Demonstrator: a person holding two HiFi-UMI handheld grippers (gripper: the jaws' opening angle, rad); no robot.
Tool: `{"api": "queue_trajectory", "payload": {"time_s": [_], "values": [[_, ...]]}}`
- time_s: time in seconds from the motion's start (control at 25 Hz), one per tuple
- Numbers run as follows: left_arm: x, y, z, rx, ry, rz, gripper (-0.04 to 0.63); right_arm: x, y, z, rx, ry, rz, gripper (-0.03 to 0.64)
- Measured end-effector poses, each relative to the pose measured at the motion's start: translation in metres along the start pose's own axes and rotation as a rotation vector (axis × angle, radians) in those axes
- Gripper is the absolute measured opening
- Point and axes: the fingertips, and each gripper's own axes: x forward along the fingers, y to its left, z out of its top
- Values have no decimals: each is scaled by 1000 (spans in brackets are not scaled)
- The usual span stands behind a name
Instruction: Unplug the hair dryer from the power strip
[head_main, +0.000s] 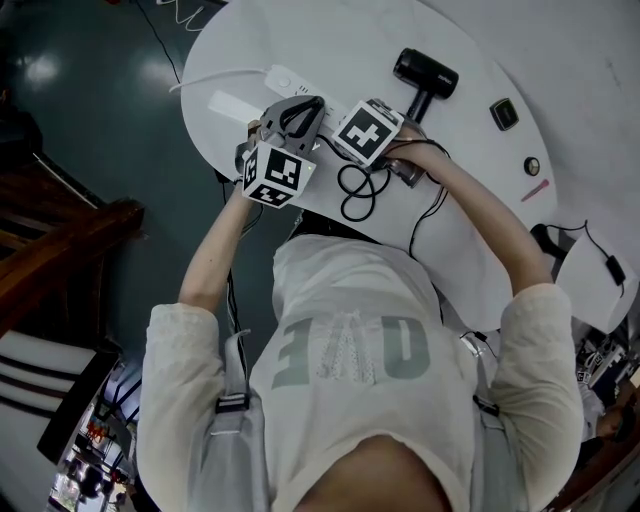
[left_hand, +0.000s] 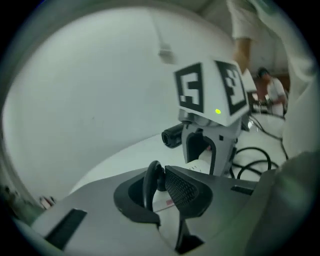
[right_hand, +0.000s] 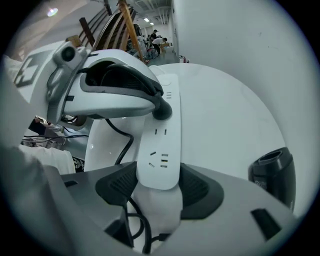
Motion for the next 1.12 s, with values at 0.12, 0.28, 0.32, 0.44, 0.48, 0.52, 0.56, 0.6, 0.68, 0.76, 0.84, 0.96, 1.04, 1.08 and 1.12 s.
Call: {"api": "queue_trajectory", "payload": {"time_s": [0.12, 0.28, 0.32, 0.44, 0.48, 0.52, 0.56, 0.6, 0.68, 0.76, 0.84, 0.96, 1.04, 1.08, 1.12], "values": [[-2, -7, 4, 174, -8, 12, 58, 0, 0, 0, -3, 5, 1, 265], [-3, 1, 5, -46, -35, 17, 55, -1, -1, -2, 11, 8, -2, 265], [-4, 4, 5, -121, -43, 24, 54, -1, -1, -3, 17, 13, -2, 265], [-5, 10, 6, -288, -66, 31, 52, -4, -4, -7, 24, 36, -13, 265], [-5, 12, 6, -332, -72, 29, 52, -3, -6, -7, 24, 37, -17, 265], [-5, 12, 6, -355, -73, 29, 52, -1, -6, -5, 21, 25, -14, 265], [-6, 11, 6, -336, -71, 33, 52, 0, -6, -3, 19, 14, -7, 265], [-8, 9, 9, -280, -74, 42, 52, 1, -6, -1, 20, 11, -1, 265], [-24, 17, 32, -183, -160, 88, 52, 1, -6, 0, 41, 25, 5, 265], [-54, 53, 81, -180, -323, 182, 51, -1, -9, 2, 34, 56, -19, 265], [-76, 90, 121, -157, -407, 244, 51, -3, -9, 0, -18, 71, -38, 265], [-97, 103, 141, -99, -431, 256, 52, -1, -6, -6, -21, 57, -44, 265], [-107, 96, 147, -71, -452, 250, 52, -2, -5, -6, -19, 61, -41, 267], [-110, 92, 147, -67, -453, 247, 52, -1, -5, -5, -21, 61, -40, 267], [-110, 87, 145, -69, -448, 243, 52, 1, -6, -4, -23, 57, -40, 267]]}}
